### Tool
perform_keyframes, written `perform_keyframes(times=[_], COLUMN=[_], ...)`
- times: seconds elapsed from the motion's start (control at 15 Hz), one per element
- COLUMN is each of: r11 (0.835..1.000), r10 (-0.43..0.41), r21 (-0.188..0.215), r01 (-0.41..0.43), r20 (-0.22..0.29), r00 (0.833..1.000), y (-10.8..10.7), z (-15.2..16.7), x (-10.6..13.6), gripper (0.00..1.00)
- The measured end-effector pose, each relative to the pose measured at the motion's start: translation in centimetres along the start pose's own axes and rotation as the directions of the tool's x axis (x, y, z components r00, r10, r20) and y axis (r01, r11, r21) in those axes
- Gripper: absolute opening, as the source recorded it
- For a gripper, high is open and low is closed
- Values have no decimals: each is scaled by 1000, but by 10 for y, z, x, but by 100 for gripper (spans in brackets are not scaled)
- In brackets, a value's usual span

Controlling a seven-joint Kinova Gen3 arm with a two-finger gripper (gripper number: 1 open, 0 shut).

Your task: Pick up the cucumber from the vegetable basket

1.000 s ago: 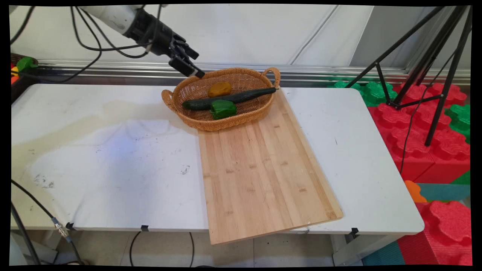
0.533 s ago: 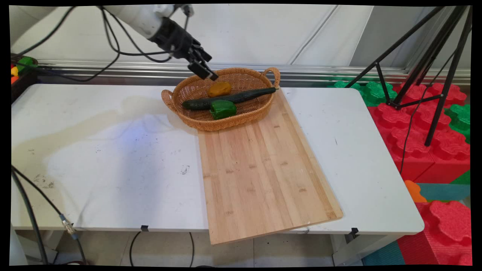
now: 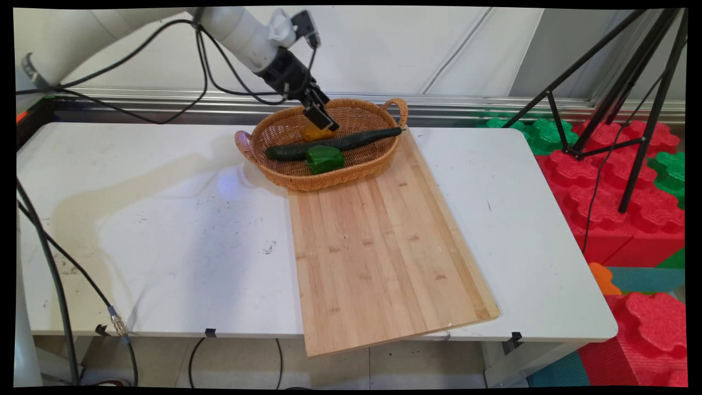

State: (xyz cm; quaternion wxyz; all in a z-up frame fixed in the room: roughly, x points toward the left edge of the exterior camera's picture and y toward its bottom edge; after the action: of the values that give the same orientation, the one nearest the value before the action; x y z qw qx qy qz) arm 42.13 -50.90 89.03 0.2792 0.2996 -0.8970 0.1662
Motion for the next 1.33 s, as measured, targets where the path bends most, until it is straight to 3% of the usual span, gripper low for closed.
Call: perform_keyframes(times=[0.6,1.07,1.13,1.33], r11=[1000,1000,1000,1000], r10=[3,11,14,22], r21=[-23,-24,-24,-23], r01=[-1,-8,-11,-19], r20=[80,106,107,110], r00=[997,994,994,994], y=[0,1,1,1], z=[61,81,83,87], x=[8,9,10,11], gripper=[100,100,0,0])
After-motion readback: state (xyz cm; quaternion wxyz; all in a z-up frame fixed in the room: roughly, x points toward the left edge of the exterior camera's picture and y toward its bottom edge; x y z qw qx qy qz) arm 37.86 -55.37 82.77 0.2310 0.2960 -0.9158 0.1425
